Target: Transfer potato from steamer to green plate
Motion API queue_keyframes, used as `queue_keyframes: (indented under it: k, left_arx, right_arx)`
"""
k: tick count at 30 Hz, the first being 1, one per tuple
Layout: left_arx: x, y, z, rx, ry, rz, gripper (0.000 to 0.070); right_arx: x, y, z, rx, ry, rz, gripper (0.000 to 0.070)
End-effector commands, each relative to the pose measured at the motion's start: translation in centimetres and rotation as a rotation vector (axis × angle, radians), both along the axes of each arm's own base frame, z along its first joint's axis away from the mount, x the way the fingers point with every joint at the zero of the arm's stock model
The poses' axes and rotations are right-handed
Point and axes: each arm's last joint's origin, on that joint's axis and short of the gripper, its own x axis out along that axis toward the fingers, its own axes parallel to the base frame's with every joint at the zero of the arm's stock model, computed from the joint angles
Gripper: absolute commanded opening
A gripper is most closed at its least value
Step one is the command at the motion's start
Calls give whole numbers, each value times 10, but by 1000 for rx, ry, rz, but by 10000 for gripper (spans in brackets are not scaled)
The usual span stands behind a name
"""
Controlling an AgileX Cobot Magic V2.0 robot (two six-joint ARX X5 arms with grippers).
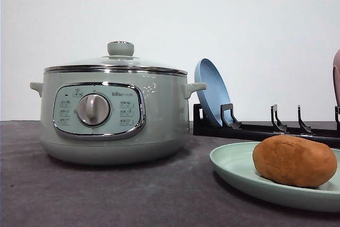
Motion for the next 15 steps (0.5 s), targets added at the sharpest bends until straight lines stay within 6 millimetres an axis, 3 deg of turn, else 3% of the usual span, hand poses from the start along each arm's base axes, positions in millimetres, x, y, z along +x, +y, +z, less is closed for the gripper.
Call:
queue_keyframes:
  k: [1, 7, 12, 15]
  left_arx:
    - [1, 0, -7, -2, 25, 0, 0]
    - [1, 0, -7, -2, 25, 0, 0]
    - [1, 0, -7, -2, 26, 0, 0]
    - [1, 0, -7, -2, 25, 0, 0]
  right_arx:
    - [7, -2, -11, 14, -109, -49, 10]
    - [21, -13, -88, -49, -295, -231, 10]
    - [27, -19, -152, -77, -244, -290, 10]
    - [30, -20, -178, -85, -196, -298, 10]
